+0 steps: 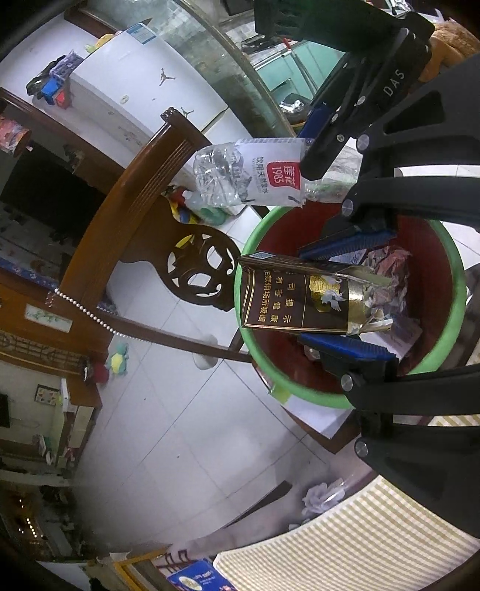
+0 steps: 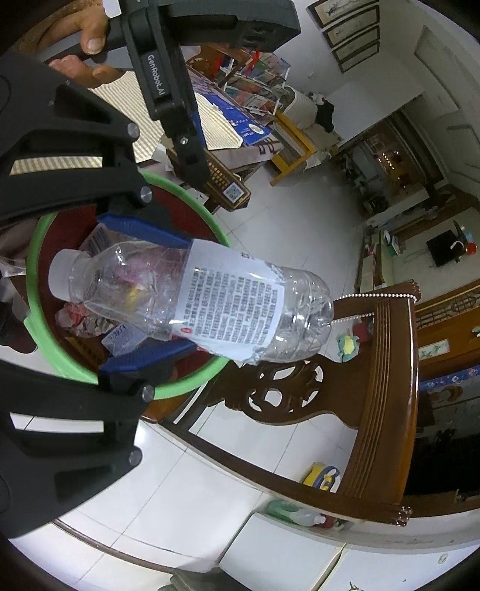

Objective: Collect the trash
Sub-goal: 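Open both tools to drop the pack and bottle into the bucket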

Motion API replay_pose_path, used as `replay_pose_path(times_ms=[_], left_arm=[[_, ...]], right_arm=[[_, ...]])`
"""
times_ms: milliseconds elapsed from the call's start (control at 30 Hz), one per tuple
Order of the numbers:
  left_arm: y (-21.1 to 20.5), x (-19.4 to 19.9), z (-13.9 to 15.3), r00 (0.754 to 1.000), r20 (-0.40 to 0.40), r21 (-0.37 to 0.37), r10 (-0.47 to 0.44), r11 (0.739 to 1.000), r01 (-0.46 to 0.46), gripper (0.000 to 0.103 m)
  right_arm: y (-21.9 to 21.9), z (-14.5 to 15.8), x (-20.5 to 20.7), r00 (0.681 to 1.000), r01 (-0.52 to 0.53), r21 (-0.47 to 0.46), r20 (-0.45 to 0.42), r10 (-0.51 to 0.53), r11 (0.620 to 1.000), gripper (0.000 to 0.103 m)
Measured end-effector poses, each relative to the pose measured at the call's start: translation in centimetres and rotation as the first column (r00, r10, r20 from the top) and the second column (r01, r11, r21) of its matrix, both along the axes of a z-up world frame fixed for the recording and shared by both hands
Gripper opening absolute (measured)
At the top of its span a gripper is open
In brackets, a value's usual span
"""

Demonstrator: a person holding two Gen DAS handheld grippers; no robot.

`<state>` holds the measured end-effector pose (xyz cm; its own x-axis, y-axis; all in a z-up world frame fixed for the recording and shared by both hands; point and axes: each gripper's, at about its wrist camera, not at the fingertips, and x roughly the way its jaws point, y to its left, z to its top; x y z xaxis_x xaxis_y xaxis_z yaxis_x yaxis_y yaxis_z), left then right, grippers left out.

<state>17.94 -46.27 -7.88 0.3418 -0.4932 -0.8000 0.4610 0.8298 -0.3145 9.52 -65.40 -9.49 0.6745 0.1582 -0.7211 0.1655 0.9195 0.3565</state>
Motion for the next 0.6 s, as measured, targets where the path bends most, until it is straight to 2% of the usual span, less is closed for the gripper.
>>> replay_pose_path(times_ms=[133, 333, 600], left_arm=[[0.4, 0.1, 0.0, 1.0, -0.001, -0.028, 0.021, 0.999, -0.021, 0.068], [1.9, 0.0, 1.0, 0.997, 0.019, -0.059, 0.069, 0.996, -0.068, 0.081], [4.4, -0.6, 1.6, 0.992, 0.038, -0.062, 0.123, 0.991, -0.12, 0.086]], right_arm=[[0.1, -0.1, 0.0, 1.0, 0.0, -0.001, -0.005, 0.0, 1.0, 0.05], [0.4, -0.3, 0.2, 1.0, -0.007, -0.006, -0.022, 0.006, 1.0, 0.05], [1.7, -1.5, 0.9, 0.997, -0.035, -0.012, -0.062, 0.034, 0.999, 0.05]])
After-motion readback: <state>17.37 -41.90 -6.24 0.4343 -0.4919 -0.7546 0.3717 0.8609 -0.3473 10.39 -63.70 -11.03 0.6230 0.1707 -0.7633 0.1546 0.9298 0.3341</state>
